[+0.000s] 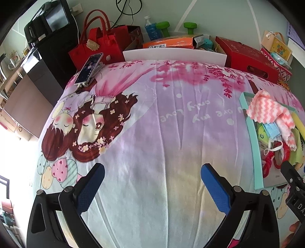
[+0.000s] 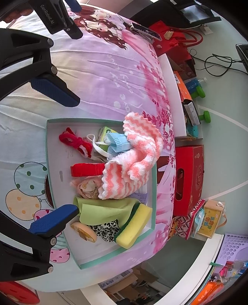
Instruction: Organize soft objects
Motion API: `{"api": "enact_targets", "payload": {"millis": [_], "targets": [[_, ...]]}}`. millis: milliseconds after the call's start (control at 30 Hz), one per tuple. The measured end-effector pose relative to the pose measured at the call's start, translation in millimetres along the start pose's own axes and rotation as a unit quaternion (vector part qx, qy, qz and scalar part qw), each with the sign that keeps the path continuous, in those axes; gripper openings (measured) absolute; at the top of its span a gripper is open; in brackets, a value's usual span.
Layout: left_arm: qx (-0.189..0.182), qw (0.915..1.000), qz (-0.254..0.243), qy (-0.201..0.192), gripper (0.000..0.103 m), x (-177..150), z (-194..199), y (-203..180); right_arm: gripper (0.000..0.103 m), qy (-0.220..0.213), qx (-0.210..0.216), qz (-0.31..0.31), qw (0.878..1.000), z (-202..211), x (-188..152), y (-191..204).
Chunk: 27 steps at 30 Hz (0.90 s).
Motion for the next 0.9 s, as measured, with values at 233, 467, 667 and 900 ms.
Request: {"api": "enact_targets", "payload": {"millis": [233, 467, 667, 900], "targets": [[0.004, 1.0000, -0.008, 0.000, 0.101, 0.6, -1.9, -0.3, 0.103, 0.001, -0.001, -0.001, 1.000, -1.5, -0.5, -2.1], [0.007, 0.9998, -0.017, -0.003, 0.101, 0.1, -1.0, -2.6, 0.103, -0.002, -0.001, -0.002, 1.000, -2.3, -0.3, -2.9], [0.008, 0.9998, -0.019, -0.002, 0.101, 0.1, -1.6, -3.8, 0.103, -0.002, -0.001, -0.001, 1.000, -2.4, -0.4, -2.6], [0.008, 0.9997, -0.023, 0.000, 0.101, -0.9, -2.7, -4.8, 0.103, -0.003, -0.001, 0.001, 1.000, -2.8, -0.2, -1.9]]}}
Point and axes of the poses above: each gripper's, at about its wrist camera, not at the fingertips, and z roughly against the way its jaws point, y to its left, x to its top, the point moved 4 cm from there along -z, roughly the way its jaws point, and after that the axes turned 8 degrees about z, right-handed, at the moved point
